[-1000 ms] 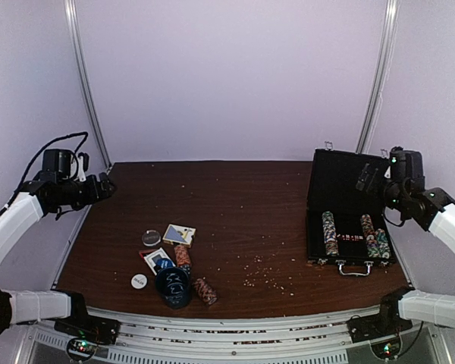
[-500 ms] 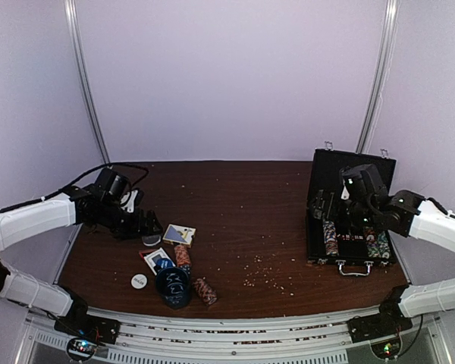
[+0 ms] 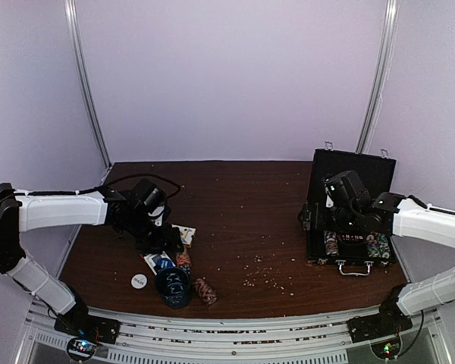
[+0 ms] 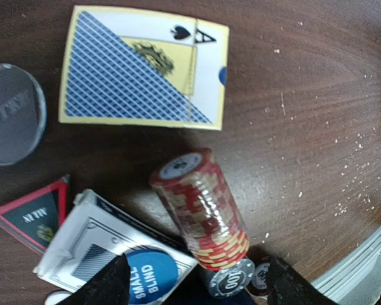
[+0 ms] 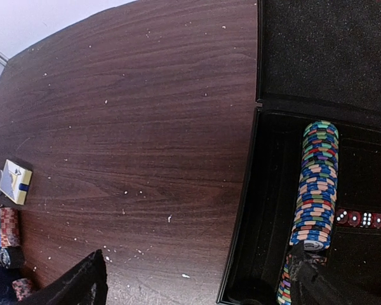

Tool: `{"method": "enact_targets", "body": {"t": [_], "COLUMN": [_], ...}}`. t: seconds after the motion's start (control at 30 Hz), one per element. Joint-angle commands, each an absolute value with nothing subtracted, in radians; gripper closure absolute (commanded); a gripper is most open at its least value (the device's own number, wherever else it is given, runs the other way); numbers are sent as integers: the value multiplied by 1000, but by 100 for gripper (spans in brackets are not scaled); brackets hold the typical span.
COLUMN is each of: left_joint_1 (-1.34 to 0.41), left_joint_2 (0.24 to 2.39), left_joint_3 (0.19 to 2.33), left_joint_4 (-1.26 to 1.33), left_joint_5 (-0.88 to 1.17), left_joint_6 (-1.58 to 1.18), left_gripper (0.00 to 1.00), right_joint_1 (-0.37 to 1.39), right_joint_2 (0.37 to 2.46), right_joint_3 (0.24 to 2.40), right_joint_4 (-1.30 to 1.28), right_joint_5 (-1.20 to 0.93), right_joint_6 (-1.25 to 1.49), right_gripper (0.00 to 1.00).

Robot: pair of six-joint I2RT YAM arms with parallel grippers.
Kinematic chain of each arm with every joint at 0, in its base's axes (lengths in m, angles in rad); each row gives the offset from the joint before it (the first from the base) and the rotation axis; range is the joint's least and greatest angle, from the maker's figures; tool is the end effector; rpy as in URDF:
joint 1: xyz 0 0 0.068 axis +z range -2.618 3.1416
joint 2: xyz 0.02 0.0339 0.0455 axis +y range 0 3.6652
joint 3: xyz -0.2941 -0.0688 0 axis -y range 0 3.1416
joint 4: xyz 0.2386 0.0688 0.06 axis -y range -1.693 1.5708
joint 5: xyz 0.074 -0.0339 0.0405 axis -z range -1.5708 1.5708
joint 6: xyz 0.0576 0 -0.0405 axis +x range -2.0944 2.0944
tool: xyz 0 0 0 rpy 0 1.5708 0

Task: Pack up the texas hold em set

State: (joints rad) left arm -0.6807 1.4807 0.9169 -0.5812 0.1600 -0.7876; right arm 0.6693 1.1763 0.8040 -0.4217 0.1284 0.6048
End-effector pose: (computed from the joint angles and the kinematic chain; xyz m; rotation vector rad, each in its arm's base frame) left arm 0.2129 -0.1842 0.2104 -0.1038 2.8719 -0.5872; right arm 0.1951 0.1450 0.2606 -0.0143 2.4058 0.4611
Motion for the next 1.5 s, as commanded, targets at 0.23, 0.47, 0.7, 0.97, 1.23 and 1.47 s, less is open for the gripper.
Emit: {"method": "enact_targets", "body": {"t": [0.23, 0.47, 0.7, 0.97, 1.23, 1.47], "left_joint_1": [-720, -722, -724, -724, -742, -774], "left_joint_2": [1531, 1633, 1660, 1736, 1740, 1753], "left_joint_3": [914, 950, 947, 1012, 1014, 1061], "left_joint_4": [-426, -447, -469, -480, -472, -468], "left_joint_5": [207, 222, 196, 132, 67, 57], "left_joint_6": [-962, -942, -922, -914, -961, -971], "left_gripper": [26, 30, 31, 39, 49, 53], "right_joint_1": [683, 686, 687, 688, 688, 687], "right_joint_2": [1203, 1252, 1218, 1201, 1218, 1204], "right_joint_3": [810, 869, 844, 821, 862, 881], "right_joint_4": [-344, -351, -340, -356, -388, -387], "right_joint_5": [101, 95, 117, 104, 70, 84], "right_joint_6": [540, 527, 550, 526, 470, 448], "right_gripper": [1, 1, 1, 1, 1, 0]}}
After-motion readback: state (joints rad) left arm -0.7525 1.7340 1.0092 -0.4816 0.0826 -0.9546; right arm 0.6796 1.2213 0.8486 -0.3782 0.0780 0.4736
